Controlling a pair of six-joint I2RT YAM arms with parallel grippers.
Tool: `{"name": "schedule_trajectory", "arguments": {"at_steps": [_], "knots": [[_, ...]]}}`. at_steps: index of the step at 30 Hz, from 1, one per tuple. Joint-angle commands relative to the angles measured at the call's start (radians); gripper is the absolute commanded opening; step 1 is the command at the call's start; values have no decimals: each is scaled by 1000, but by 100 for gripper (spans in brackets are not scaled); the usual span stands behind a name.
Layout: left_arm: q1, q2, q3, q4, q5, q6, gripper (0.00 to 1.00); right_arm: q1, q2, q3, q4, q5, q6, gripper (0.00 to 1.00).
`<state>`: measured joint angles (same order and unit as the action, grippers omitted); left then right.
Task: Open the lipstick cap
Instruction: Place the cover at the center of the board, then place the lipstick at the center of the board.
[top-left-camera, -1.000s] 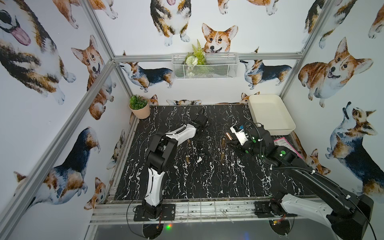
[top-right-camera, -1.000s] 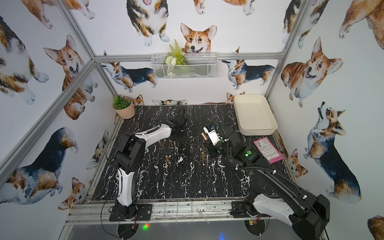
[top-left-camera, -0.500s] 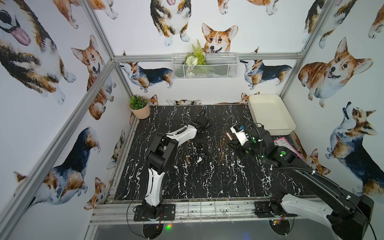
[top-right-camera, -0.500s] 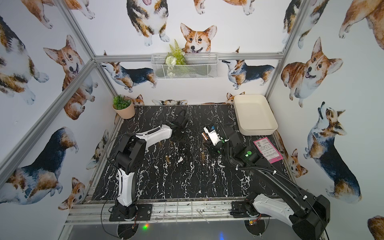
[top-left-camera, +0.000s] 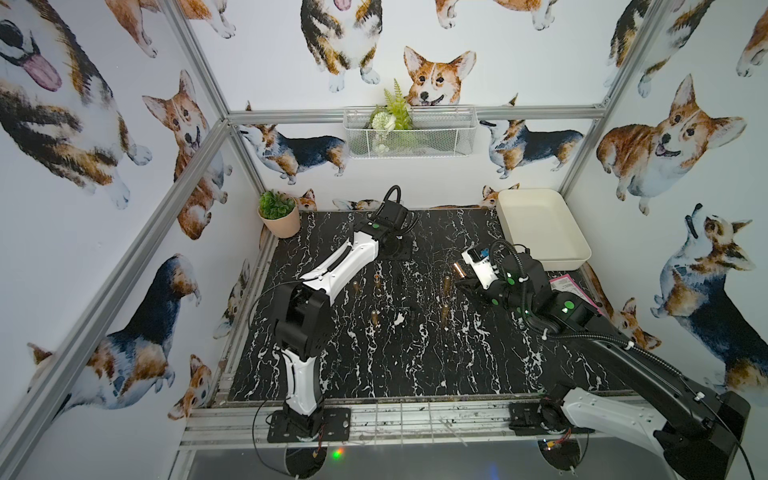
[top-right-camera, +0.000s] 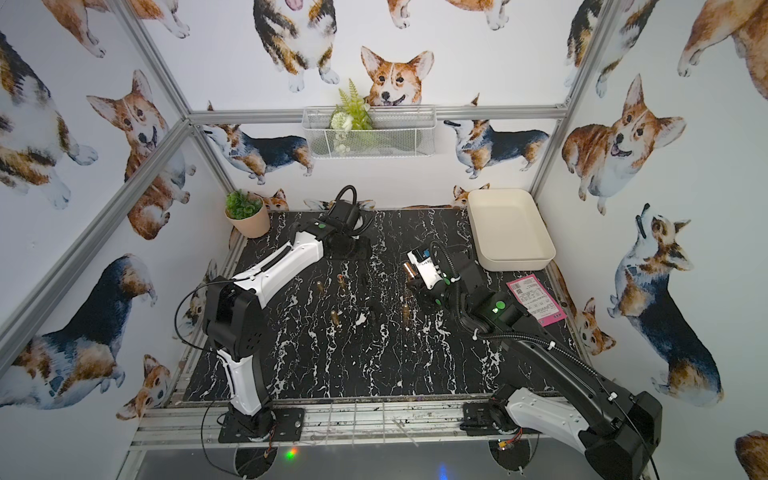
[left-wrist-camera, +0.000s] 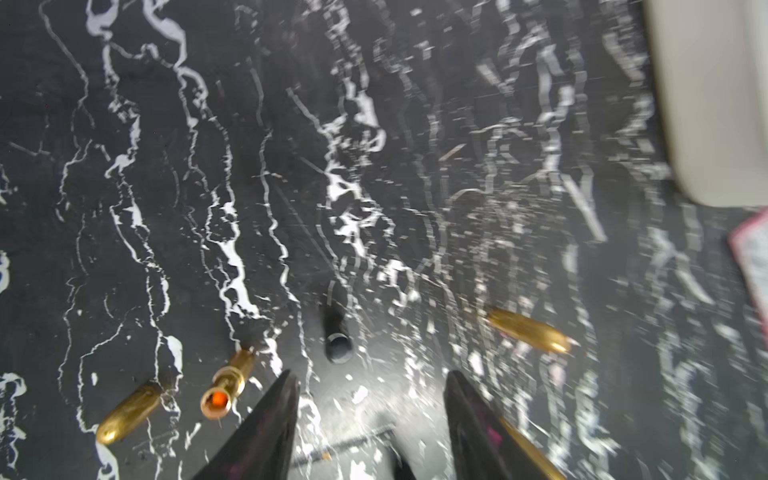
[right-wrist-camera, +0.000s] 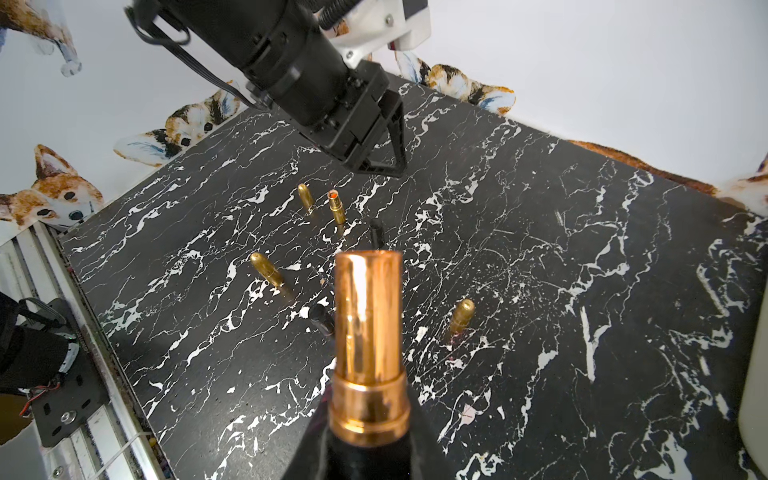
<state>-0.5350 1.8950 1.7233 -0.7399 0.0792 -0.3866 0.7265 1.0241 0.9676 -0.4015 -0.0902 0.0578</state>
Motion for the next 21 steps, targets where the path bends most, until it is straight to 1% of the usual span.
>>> {"name": "schedule_trajectory", "arguments": {"at_steps": [1,5,9,12,16,21], "knots": [[5,-41,32,-100,162,14,60,2,18,28,-4,0,-23,0],[10,-110,22,-85,291,-4,60,2,47,43,-4,-14,-21,0],[11,-155,37,-84,483,-21,61,2,79,48,14,-34,-18,0],[11,-182,35,-79,593,-34,60,2,104,48,35,-36,-17,0],[11,-203,36,-96,680,-41,61,2,153,48,69,-53,0,0],[12,-216,9,-81,743,-56,61,14,175,49,98,-59,10,0]]}}
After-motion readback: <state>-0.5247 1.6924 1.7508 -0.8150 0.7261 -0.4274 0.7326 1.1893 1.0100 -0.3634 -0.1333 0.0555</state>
